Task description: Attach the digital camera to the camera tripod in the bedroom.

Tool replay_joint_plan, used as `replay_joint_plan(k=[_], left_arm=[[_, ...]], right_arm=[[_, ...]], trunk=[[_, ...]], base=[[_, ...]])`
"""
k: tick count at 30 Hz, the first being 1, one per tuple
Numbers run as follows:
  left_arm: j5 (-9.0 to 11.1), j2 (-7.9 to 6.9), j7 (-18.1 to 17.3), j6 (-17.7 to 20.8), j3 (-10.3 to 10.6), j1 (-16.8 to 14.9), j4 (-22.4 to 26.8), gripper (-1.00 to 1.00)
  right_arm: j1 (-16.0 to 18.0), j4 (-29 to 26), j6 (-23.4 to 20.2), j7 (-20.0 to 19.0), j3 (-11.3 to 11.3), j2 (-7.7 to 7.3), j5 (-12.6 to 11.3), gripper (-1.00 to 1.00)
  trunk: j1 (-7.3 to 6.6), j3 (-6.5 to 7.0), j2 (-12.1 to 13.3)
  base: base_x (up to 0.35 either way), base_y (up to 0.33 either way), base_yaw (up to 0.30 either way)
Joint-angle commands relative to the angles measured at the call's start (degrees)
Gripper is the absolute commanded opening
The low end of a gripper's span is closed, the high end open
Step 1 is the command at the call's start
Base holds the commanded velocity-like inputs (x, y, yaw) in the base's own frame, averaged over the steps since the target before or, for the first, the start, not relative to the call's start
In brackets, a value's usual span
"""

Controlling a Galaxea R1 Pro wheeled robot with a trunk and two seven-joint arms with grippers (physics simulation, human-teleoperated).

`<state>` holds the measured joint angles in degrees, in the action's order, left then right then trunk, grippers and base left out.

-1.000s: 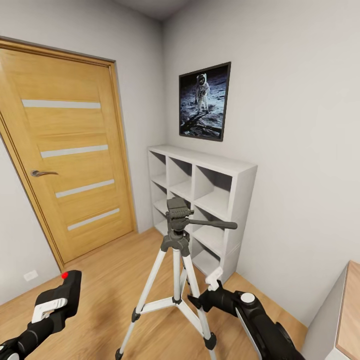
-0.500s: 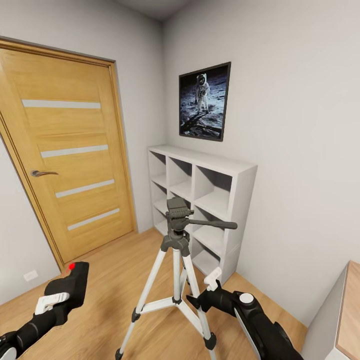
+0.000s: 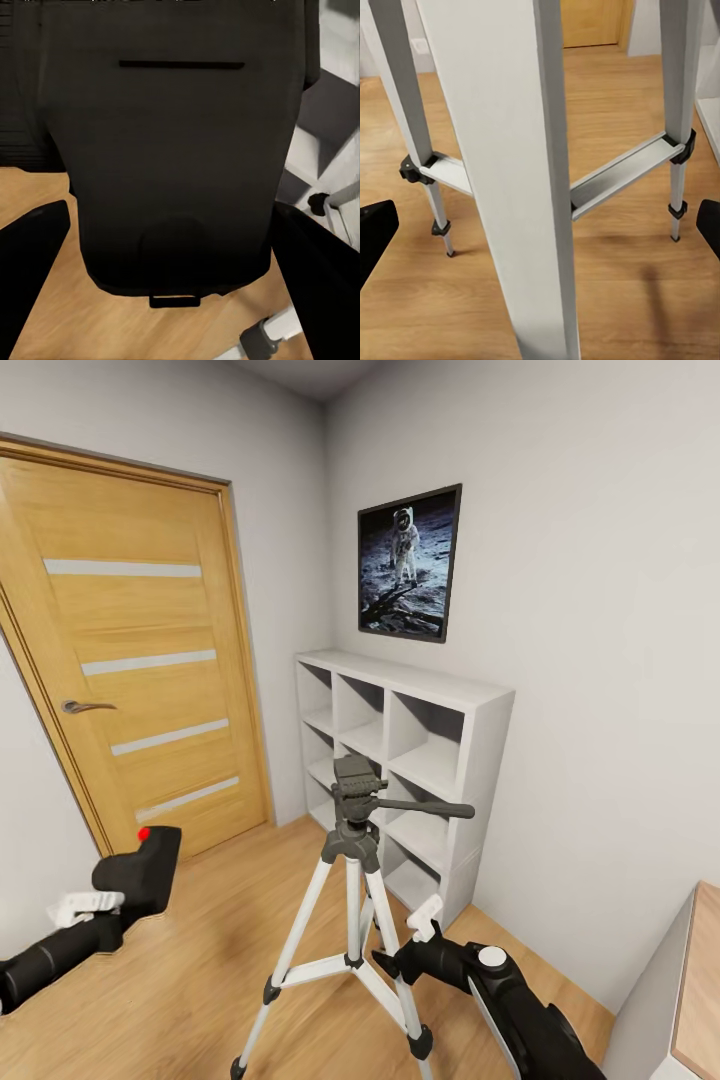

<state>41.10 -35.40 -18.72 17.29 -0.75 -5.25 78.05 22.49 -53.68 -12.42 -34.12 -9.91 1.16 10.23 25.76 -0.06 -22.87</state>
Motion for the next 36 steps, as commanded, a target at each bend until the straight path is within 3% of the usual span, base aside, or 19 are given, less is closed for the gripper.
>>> replay_joint_plan(k=[1, 5, 8, 9, 12, 16, 23, 26, 30, 35, 36], left_arm=[[0.49, -0.11, -0.17, 2.00, -0.90, -0.01, 1.16, -1.00], [0.36, -0.38, -0.23, 6.72, -3.80, -0.31, 5.52, -1.00], [0.37, -0.49, -0.29, 8.19, -5.06, -0.93, 7.63, -1.00], [0.37, -0.59, -0.34, 8.84, -5.57, -1.38, 8.58, -1.00], [0.44, -1.32, -0.53, 11.36, -6.52, -3.19, 10.67, -1.00], [0.46, -2.50, -3.34, 16.71, -6.83, -7.93, 11.98, -1.00], [0.30, -3.08, -12.37, 20.05, -7.11, -14.98, 12.46, -1.00], [-0.88, -3.11, -16.22, 20.50, -6.47, -18.95, 12.55, -1.00], [-7.85, -3.84, -24.15, 22.13, -2.35, -26.51, 12.56, -1.00], [-16.62, -4.32, -33.36, 29.11, 3.11, -36.81, 12.44, -1.00], [-20.42, -4.21, -36.27, 31.70, 5.75, -41.60, 12.23, -1.00]], right_arm=[[-0.01, -0.09, -0.24, -0.25, 0.07, 0.03, 0.38, 1.00], [-0.01, -0.05, -0.24, -0.25, 0.07, 0.09, 0.40, 1.00], [0.00, -0.04, -0.24, -0.25, 0.06, 0.16, 0.40, 1.00], [0.00, -0.04, -0.24, -0.25, 0.06, 0.19, 0.42, -1.00], [0.01, -0.03, -0.24, -0.25, 0.11, 0.26, 0.44, -1.00], [0.00, -0.03, -0.24, -0.25, 0.14, 0.31, 0.37, -1.00], [-0.02, -0.02, -0.24, -0.25, 0.11, 0.33, 0.38, -1.00], [-0.02, -0.02, -0.24, -0.25, 0.09, 0.33, 0.39, -1.00], [-0.05, -0.02, -0.22, -0.25, 0.04, 0.33, 0.40, -1.00], [-0.07, -0.02, -0.21, -0.25, 0.00, 0.35, 0.37, -1.00], [-0.07, -0.02, -0.22, -0.25, -0.01, 0.34, 0.35, -1.00]], trunk=[[0.02, -0.03, -0.04], [0.02, -0.03, -0.04], [0.02, -0.03, -0.04], [0.02, -0.03, -0.04], [0.02, -0.03, -0.04], [0.02, -0.03, -0.04], [0.02, -0.03, -0.04], [0.02, -0.03, -0.04], [0.02, -0.03, -0.04], [0.02, -0.03, -0.04], [0.02, -0.03, -0.04]], base=[[0.000, 0.000, 0.000], [0.000, 0.000, 0.000], [0.000, 0.000, 0.000], [0.000, 0.000, 0.000], [0.000, 0.000, 0.000], [0.000, 0.000, 0.000], [0.000, 0.000, 0.000], [0.000, 0.000, 0.000], [0.000, 0.000, 0.000], [0.000, 0.000, 0.000], [0.000, 0.000, 0.000]])
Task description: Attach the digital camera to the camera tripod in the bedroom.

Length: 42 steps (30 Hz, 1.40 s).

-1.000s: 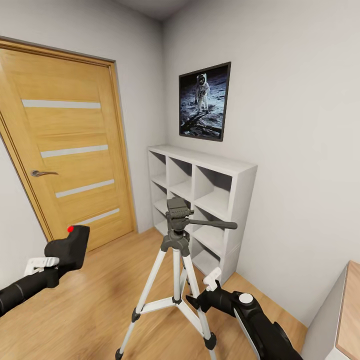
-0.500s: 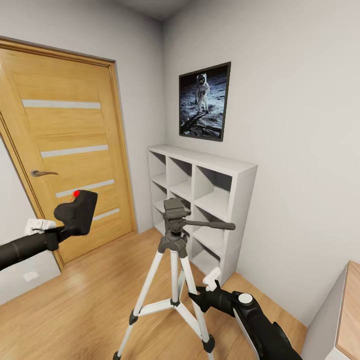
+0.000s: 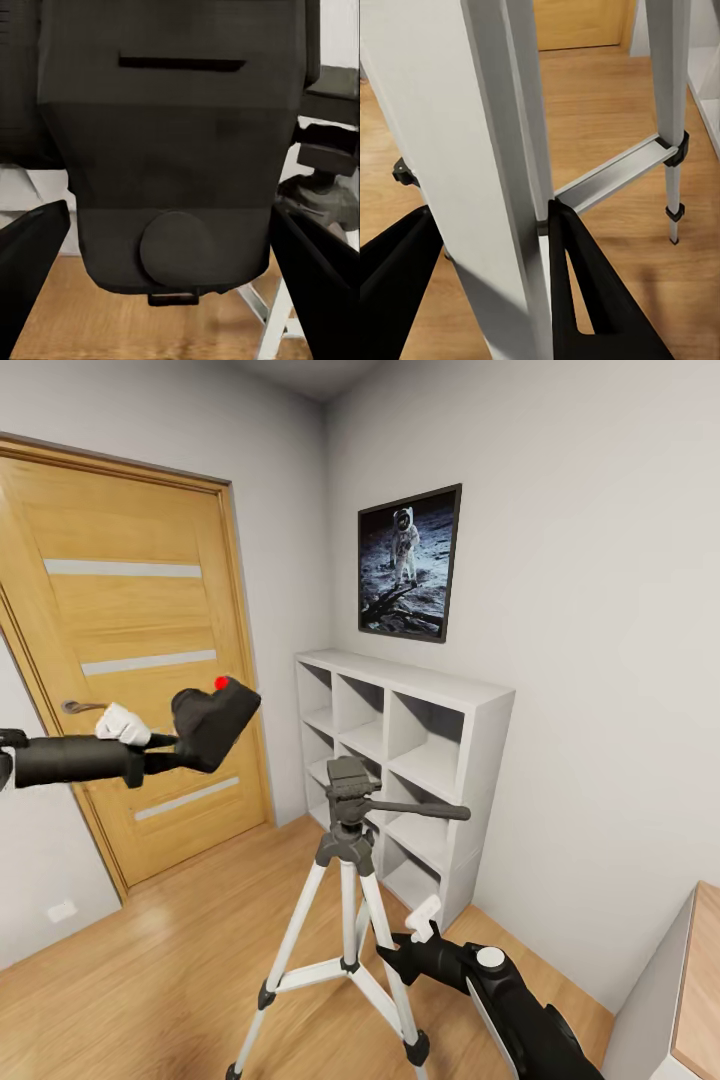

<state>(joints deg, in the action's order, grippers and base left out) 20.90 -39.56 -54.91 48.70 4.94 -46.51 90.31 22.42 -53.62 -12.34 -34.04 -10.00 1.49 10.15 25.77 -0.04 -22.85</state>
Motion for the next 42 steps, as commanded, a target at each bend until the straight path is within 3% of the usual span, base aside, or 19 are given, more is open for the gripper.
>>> replay_joint_plan(k=[1, 4, 8, 14, 19, 24, 25, 26, 29, 30, 31, 32, 34, 42], left_arm=[[-1.93, 0.03, -1.42, 1.37, 1.57, -2.86, -0.21, -1.00], [-5.52, 0.30, -5.69, 4.00, 6.77, -10.60, -1.11, -1.00], [-7.90, 1.03, -9.99, 7.15, 13.53, -19.99, -3.21, -1.00], [-9.10, 3.16, -15.42, 9.98, 20.92, -29.20, -7.80, -1.00], [-9.67, 5.82, -19.68, 10.64, 26.75, -35.58, -10.47, -1.00], [-9.77, 7.92, -23.59, 10.89, 35.11, -43.76, -14.41, -1.00], [-9.78, 8.65, -24.52, 10.91, 37.12, -45.49, -15.58, -1.00], [-9.78, 10.50, -25.95, 10.93, 41.35, -48.91, -18.05, -1.00], [-9.55, 13.86, -27.19, 10.95, 48.25, -53.90, -21.86, -1.00], [-9.55, 13.86, -27.19, 10.95, 48.25, -53.90, -21.86, -1.00], [-9.47, 15.06, -27.45, 10.92, 50.46, -55.40, -23.22, -1.00], [-9.08, 20.57, -28.16, 10.65, 57.62, -60.55, -29.24, -1.00], [-9.00, 23.13, -28.38, 10.59, 59.76, -62.26, -32.27, -1.00], [-8.98, 24.66, -28.80, 10.92, 61.26, -63.13, -35.87, -1.00]], right_arm=[[-0.01, -0.08, -0.30, -0.33, 0.09, 0.02, 0.44, -1.00], [-0.01, -0.08, -0.31, -0.31, 0.08, 0.01, 0.46, -1.00], [-0.01, -0.09, -0.26, -0.30, 0.08, 0.05, 0.72, -1.00], [-0.01, -0.13, -0.18, -0.25, 0.13, 0.08, 2.40, -1.00], [-0.01, -0.15, -0.15, -0.27, 0.15, 0.09, 2.95, -1.00], [-0.01, -0.16, -0.14, -0.26, 0.16, 0.09, 3.12, -1.00], [-0.01, -0.16, -0.14, -0.25, 0.16, 0.09, 3.14, -1.00], [-0.01, -0.16, -0.14, -0.27, 0.19, 0.06, 3.16, -1.00], [-0.01, -0.21, -0.14, -0.29, 0.26, 0.04, 3.19, -1.00], [-0.01, -0.21, -0.14, -0.29, 0.26, 0.04, 3.19, -1.00], [-0.01, -0.24, -0.14, -0.30, 0.28, 0.03, 3.19, -1.00], [-0.01, -0.31, -0.14, -0.31, 0.26, 0.03, 3.20, -1.00], [-0.01, -0.41, -0.14, -0.32, 0.25, 0.02, 3.22, -1.00], [-0.01, -0.49, -0.14, -0.32, 0.25, 0.03, 3.21, -1.00]], trunk=[[0.02, -0.05, -0.07], [0.02, -0.05, -0.07], [0.02, -0.05, -0.07], [0.02, -0.05, -0.07], [0.02, -0.05, -0.07], [0.02, -0.05, -0.07], [0.02, -0.05, -0.07], [0.02, -0.05, -0.07], [0.02, -0.05, -0.07], [0.02, -0.05, -0.07], [0.02, -0.05, -0.07], [0.02, -0.05, -0.07], [0.02, -0.05, -0.07], [0.02, -0.05, -0.07]], base=[[0.000, 0.000, 0.000], [0.000, 0.000, 0.000], [0.000, 0.000, 0.000], [0.000, 0.000, 0.000], [0.000, 0.000, 0.000], [0.000, 0.000, 0.000], [0.000, 0.000, 0.000], [0.000, 0.000, 0.000], [0.000, 0.000, 0.000], [0.000, 0.000, 0.000], [0.000, 0.000, 0.000], [0.000, 0.000, 0.000], [0.000, 0.000, 0.000], [0.000, 0.000, 0.000]])
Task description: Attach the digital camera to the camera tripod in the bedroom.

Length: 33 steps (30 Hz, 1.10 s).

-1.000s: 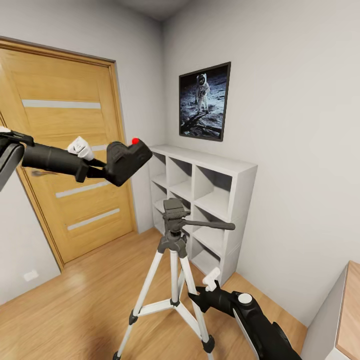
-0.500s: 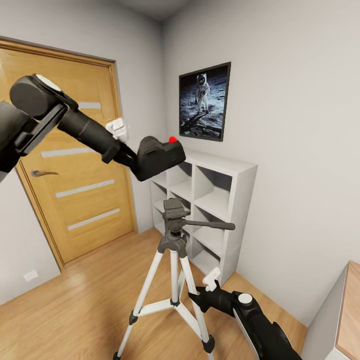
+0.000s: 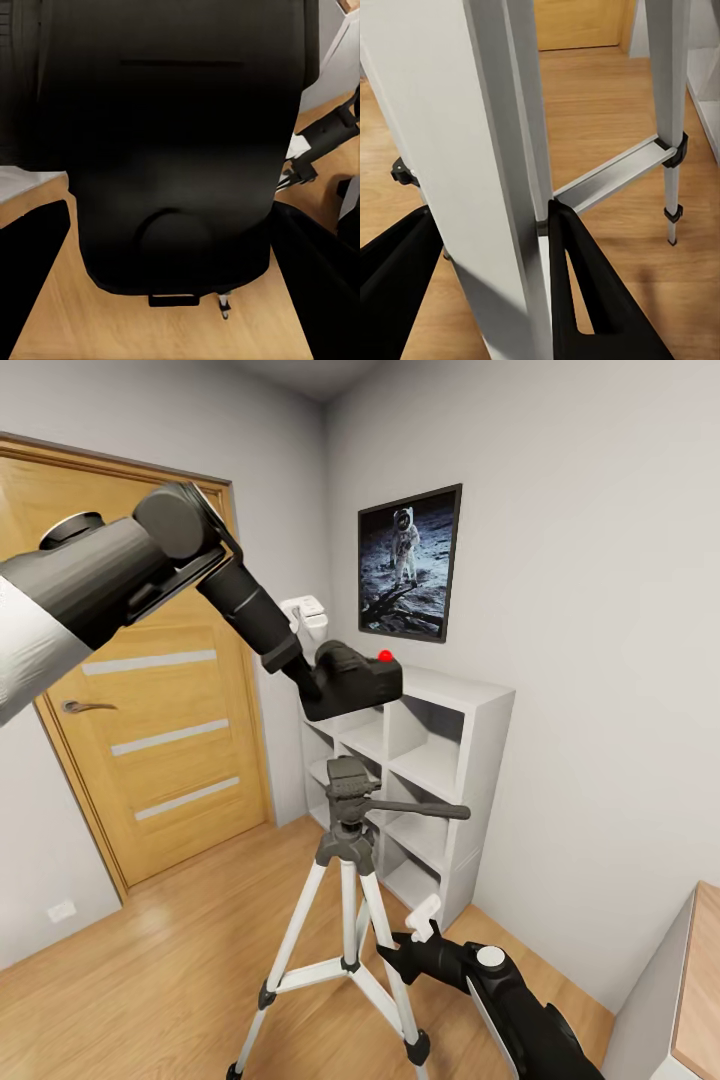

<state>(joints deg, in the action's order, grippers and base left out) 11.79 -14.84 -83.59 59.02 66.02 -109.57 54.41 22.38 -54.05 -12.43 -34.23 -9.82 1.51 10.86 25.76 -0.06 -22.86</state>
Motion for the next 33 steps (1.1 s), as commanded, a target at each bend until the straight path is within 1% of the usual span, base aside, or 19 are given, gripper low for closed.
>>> replay_joint_plan(k=[1, 5, 8, 9, 10, 13, 14, 21, 23, 27, 33], left_arm=[[0.17, 0.02, -0.15, 0.62, 0.24, -0.10, -0.16, -1.00], [0.43, 0.21, -0.30, 0.72, 0.39, -0.16, -0.64, -1.00], [1.25, 0.23, -0.36, 0.81, 0.45, -0.15, -0.80, -1.00], [1.77, 0.22, -0.38, 0.85, 0.48, -0.15, -0.83, -1.00], [3.17, 0.15, -0.40, 0.90, 0.54, -0.12, -0.88, -1.00], [5.72, 0.08, -0.42, 0.91, 0.82, -0.04, -0.92, -1.00], [7.24, 0.11, -0.42, 0.91, 1.79, -0.01, -0.97, -1.00], [12.78, 0.23, -0.43, 0.83, 8.26, -0.09, -1.43, -1.00], [13.99, 0.27, -0.43, 0.82, 9.81, -0.05, -1.94, -1.00], [15.32, 0.62, -0.44, 0.77, 11.75, 0.05, -3.42, -1.00], [15.97, 1.56, -0.44, 0.75, 12.80, 0.12, -4.53, -1.00]], right_arm=[[0.03, -0.07, -0.05, -0.11, 0.06, 0.01, 2.51, -1.00], [0.03, -0.08, -0.05, -0.12, 0.06, 0.00, 2.54, -1.00], [0.03, -0.09, -0.05, -0.12, 0.05, -0.01, 2.52, -1.00], [0.03, -0.09, -0.05, -0.10, 0.05, -0.01, 2.54, -1.00], [0.03, -0.09, -0.05, -0.11, 0.06, -0.01, 2.56, -1.00], [0.03, -0.09, -0.05, -0.12, 0.02, -0.01, 2.56, -1.00], [0.03, -0.09, -0.05, -0.09, 0.00, -0.01, 2.54, -1.00], [0.03, -0.15, -0.05, -0.11, -0.02, -0.01, 2.53, -1.00], [0.03, -0.19, -0.05, -0.12, -0.02, -0.01, 2.54, -1.00], [-0.02, -0.24, -0.05, -0.13, -0.03, -0.01, 2.55, -1.00], [-0.05, -0.32, -0.05, -0.13, -0.09, -0.01, 2.55, -1.00]], trunk=[[0.02, -0.03, -0.05], [0.02, -0.03, -0.05], [0.02, -0.03, -0.05], [0.02, -0.03, -0.05], [0.02, -0.03, -0.05], [0.02, -0.03, -0.05], [0.02, -0.03, -0.05], [0.02, -0.03, -0.05], [0.02, -0.03, -0.05], [0.02, -0.03, -0.05], [0.02, -0.03, -0.05]], base=[[0.000, 0.000, 0.000], [0.000, 0.000, 0.000], [0.000, 0.000, 0.000], [0.000, 0.000, 0.000], [0.000, 0.000, 0.000], [0.000, 0.000, 0.000], [0.000, 0.000, 0.000], [0.000, 0.000, 0.000], [0.000, 0.000, 0.000], [0.000, 0.000, 0.000], [0.000, 0.000, 0.000]])
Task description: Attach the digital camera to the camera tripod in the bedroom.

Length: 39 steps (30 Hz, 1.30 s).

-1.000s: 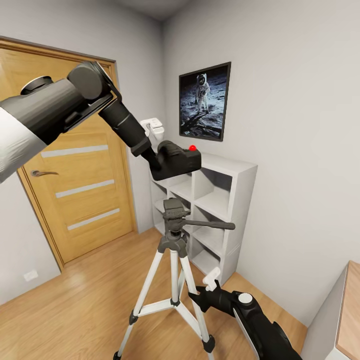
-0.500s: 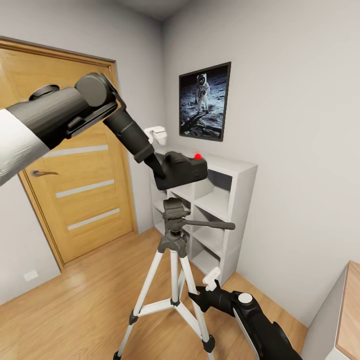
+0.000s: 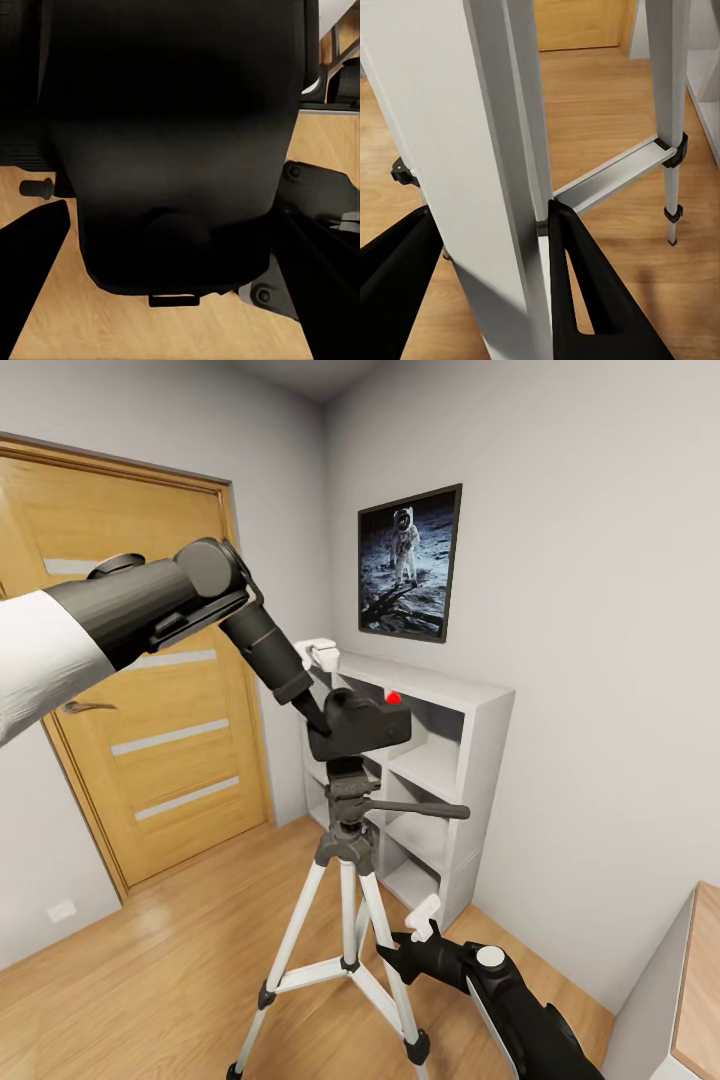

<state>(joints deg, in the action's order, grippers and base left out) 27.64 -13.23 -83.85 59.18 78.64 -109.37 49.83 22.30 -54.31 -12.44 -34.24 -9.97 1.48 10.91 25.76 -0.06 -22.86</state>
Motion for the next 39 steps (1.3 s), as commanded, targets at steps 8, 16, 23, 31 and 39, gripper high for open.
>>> replay_joint_plan(k=[8, 16, 23, 31, 39], left_arm=[[0.21, 0.75, -0.17, 0.64, 0.56, -0.13, -1.14, -1.00], [0.24, 0.90, -0.17, 0.67, 1.45, -0.10, -1.51, -1.00], [0.47, 0.84, -0.17, 0.74, 4.71, -0.33, -1.55, -1.00], [0.63, 0.20, -0.17, 0.76, 5.59, -0.39, -0.76, -1.00], [0.73, -0.11, -0.17, 0.80, 5.63, -0.53, 0.03, -1.00]], right_arm=[[0.02, -0.09, 1.34, -0.07, 0.06, 0.02, 2.51, -1.00], [0.02, -0.10, 2.17, -0.12, 0.09, 0.02, 2.52, -1.00], [0.02, -0.10, 2.30, -0.13, 0.12, 0.02, 2.54, -1.00], [0.02, -0.10, 2.33, -0.13, 0.13, 0.02, 2.54, -1.00], [0.02, -0.10, 2.34, -0.13, 0.13, 0.02, 2.54, -1.00]], trunk=[[0.02, -0.03, -0.06], [0.02, -0.03, -0.06], [0.02, -0.03, -0.06], [0.02, -0.03, -0.06], [0.02, -0.03, -0.06]], base=[[0.000, 0.000, 0.000], [0.000, 0.000, 0.000], [0.000, 0.000, 0.000], [0.000, 0.000, 0.000], [0.000, 0.000, 0.000]])
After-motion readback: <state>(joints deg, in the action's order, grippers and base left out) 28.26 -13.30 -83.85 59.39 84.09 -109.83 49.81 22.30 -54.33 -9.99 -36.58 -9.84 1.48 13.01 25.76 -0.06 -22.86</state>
